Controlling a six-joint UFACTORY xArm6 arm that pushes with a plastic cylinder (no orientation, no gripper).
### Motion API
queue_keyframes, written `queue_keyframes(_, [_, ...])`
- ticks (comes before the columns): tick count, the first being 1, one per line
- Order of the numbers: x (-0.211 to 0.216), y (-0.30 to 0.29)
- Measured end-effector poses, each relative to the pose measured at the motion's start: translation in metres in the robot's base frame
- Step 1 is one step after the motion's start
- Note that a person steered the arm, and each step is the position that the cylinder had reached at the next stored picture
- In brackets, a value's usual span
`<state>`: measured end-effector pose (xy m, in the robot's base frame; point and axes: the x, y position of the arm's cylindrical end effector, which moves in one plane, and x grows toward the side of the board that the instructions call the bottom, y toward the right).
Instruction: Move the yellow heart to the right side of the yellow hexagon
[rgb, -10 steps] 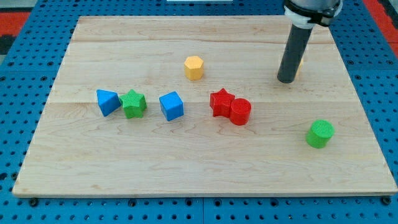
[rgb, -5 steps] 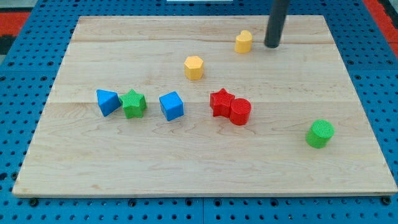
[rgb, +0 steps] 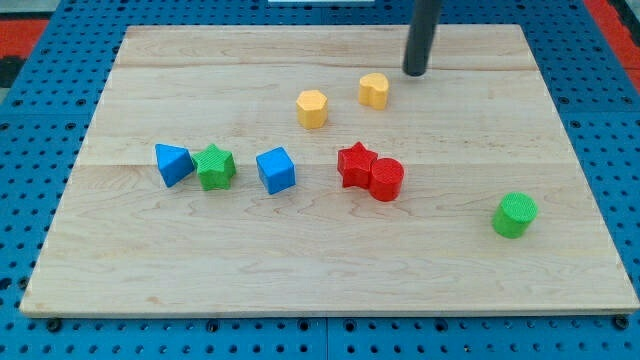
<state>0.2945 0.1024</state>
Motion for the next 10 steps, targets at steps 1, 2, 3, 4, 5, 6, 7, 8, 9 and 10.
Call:
queue_keyframes(1, [0.029, -0.031])
queue_keyframes(2, [0.057, -0.017])
queue_keyframes(3, [0.082, -0.028])
queue_keyframes(4, [0.081, -0.069])
queue_keyframes(5, [0.079, -0.091])
queue_keyframes(6, [0.109, -0.009])
queue_keyframes(7, [0.069, 0.028])
queue_keyframes(8, [0.034, -0.037])
queue_keyframes(9, [0.054, -0.075])
queue_keyframes(10, [0.054, -0.029])
